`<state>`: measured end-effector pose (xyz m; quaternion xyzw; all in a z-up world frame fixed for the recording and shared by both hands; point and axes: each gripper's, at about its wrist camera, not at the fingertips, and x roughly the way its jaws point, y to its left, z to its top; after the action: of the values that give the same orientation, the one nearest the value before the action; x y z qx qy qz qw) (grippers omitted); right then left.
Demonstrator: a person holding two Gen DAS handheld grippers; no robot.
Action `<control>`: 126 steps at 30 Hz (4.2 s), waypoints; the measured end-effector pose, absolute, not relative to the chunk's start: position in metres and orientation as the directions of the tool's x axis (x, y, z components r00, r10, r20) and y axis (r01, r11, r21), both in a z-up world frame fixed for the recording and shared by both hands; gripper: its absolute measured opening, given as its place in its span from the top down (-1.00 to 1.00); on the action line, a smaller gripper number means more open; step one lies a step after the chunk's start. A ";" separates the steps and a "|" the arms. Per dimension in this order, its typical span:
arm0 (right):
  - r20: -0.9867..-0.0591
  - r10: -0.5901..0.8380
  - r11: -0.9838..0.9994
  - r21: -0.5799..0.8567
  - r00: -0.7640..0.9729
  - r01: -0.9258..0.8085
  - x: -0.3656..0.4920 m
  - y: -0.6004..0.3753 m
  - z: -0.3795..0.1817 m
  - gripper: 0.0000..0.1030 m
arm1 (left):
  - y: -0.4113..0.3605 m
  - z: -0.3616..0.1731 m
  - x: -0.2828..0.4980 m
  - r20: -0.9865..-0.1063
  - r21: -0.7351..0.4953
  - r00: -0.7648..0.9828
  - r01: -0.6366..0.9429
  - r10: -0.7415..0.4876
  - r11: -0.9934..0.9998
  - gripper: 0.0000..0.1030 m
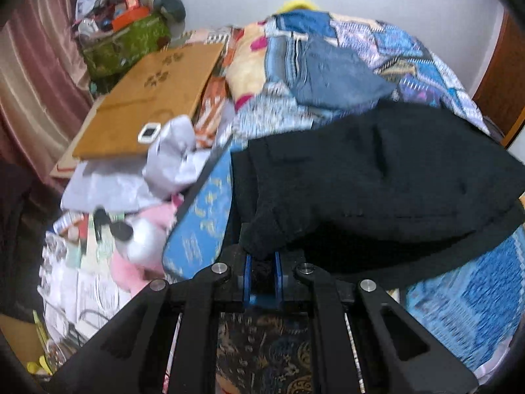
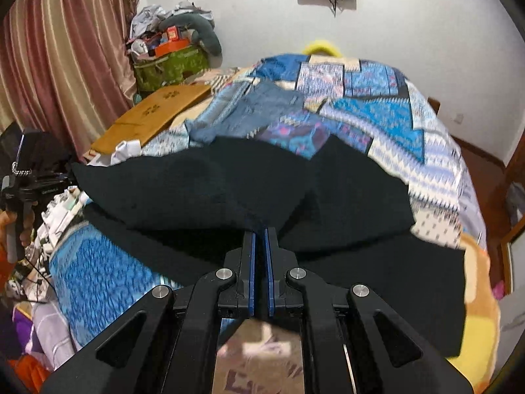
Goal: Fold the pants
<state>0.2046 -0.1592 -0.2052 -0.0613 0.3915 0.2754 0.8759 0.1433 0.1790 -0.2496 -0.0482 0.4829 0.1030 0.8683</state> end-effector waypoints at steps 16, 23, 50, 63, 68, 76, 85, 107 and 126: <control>-0.743 0.417 0.876 0.174 0.524 -0.450 0.196 -0.200 -0.202 0.82 | 0.188 -0.227 0.123 -0.848 0.028 0.500 -0.286 0.174 0.958 -0.09; -0.694 0.384 0.909 0.168 0.609 -0.382 0.224 -0.211 -0.177 -0.55 | 0.169 -0.189 0.155 -0.792 0.042 0.582 -0.245 0.182 0.969 -0.79; -0.850 0.352 0.909 0.211 0.393 -0.359 0.440 -0.159 -0.252 -0.63 | 0.100 -0.240 0.345 -0.861 0.069 0.500 -0.062 0.091 0.996 -0.90; -0.851 0.334 0.929 0.226 0.405 -0.293 0.460 -0.169 -0.269 0.83 | 0.090 -0.260 0.351 -0.889 0.066 0.451 -0.037 0.075 0.997 -0.90; -0.819 0.352 0.929 0.245 0.454 -0.277 0.445 -0.192 -0.244 0.84 | 0.068 -0.252 0.341 -0.889 0.095 0.452 0.017 0.077 0.995 -0.90; -0.717 0.341 0.938 0.222 0.608 -0.265 0.397 -0.262 -0.153 0.84 | 0.012 -0.230 0.327 -0.892 0.100 0.450 0.127 0.033 0.987 -0.90; -0.604 0.318 0.948 0.210 0.731 -0.239 0.335 -0.338 -0.087 0.84 | -0.072 -0.230 0.309 -0.903 0.140 0.430 0.268 0.012 0.953 -0.91; -0.842 0.242 0.968 0.241 0.481 -0.066 0.251 -0.394 -0.265 0.75 | -0.114 -0.239 0.285 -0.899 0.141 0.438 0.246 0.020 0.959 -0.91; -0.689 0.233 0.964 0.070 0.686 -0.258 0.248 -0.297 -0.134 0.02 | 0.064 -0.168 0.260 -0.793 0.014 0.608 -0.069 0.053 0.998 -0.91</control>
<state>0.2481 -0.2966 -0.1335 -0.0162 0.3727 0.1337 0.9181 0.2603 0.0645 -0.1676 -0.0089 0.4417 0.0338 0.8965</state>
